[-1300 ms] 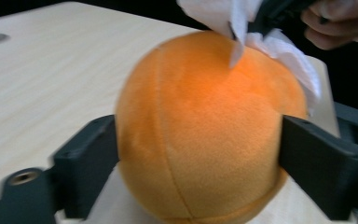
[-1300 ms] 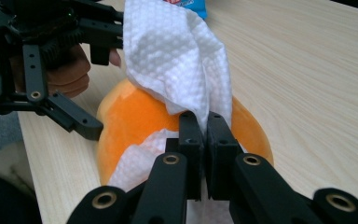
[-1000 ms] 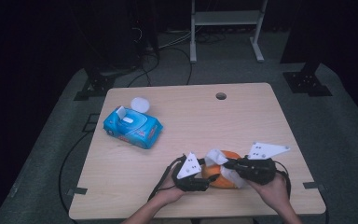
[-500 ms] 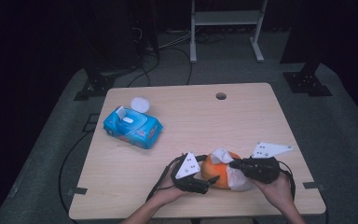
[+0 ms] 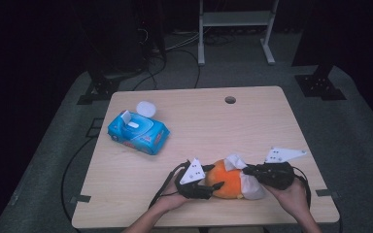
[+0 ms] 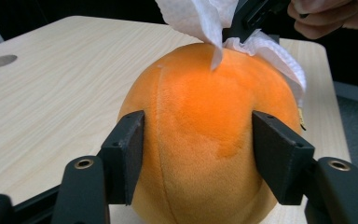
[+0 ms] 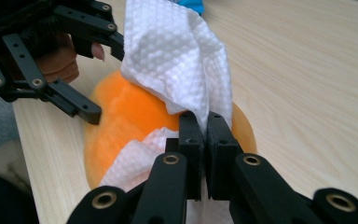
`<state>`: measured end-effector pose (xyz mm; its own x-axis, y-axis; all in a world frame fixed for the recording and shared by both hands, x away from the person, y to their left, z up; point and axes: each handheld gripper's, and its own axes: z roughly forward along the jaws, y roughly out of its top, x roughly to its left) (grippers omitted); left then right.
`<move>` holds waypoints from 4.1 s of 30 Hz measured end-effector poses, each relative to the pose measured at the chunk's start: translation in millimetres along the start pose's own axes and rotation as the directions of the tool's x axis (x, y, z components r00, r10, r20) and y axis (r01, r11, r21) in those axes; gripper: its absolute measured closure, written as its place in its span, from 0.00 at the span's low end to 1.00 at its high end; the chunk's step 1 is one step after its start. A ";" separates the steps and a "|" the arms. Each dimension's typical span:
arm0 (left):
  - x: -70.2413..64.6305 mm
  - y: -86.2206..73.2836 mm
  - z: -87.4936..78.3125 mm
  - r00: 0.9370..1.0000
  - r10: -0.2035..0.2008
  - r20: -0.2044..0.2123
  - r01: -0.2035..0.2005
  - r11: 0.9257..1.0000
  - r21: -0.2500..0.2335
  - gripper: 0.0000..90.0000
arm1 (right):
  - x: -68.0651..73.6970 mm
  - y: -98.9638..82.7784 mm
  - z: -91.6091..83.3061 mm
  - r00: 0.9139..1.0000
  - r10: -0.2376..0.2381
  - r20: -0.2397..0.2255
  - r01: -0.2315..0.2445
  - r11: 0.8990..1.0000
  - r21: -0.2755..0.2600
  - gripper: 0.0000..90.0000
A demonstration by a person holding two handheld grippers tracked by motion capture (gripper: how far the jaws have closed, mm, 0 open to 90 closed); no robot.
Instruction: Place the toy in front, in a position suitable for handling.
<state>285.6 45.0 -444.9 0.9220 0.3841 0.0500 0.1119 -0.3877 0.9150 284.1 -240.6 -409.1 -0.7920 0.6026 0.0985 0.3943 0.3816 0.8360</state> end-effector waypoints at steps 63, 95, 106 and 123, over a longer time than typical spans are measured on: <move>17.2 -8.6 -1.2 0.991 -0.134 0.030 0.134 0.991 -0.017 0.43 | 2.3 5.2 3.8 0.997 0.051 -0.053 -0.052 0.998 -0.020 0.95; -2.5 9.5 -4.1 1.000 0.013 -0.012 -0.014 0.999 -0.041 0.30 | 30.4 21.3 12.6 0.996 -0.055 -0.068 0.051 0.997 -0.066 0.95; -3.0 8.2 -2.7 1.000 -0.023 -0.009 0.022 0.999 -0.041 0.40 | 25.9 21.2 6.7 0.996 -0.014 -0.083 0.003 0.993 -0.122 0.95; 1.5 4.4 1.9 0.996 -0.090 0.007 0.091 0.995 -0.033 0.25 | 19.9 17.2 4.7 0.999 -0.007 -0.052 0.001 0.995 -0.104 0.95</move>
<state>288.1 42.3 -441.5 0.9107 0.4116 -0.0357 0.1825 -0.3232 0.9286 277.3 -218.8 -395.3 -0.8177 0.5629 0.1208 0.3427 0.3074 0.8877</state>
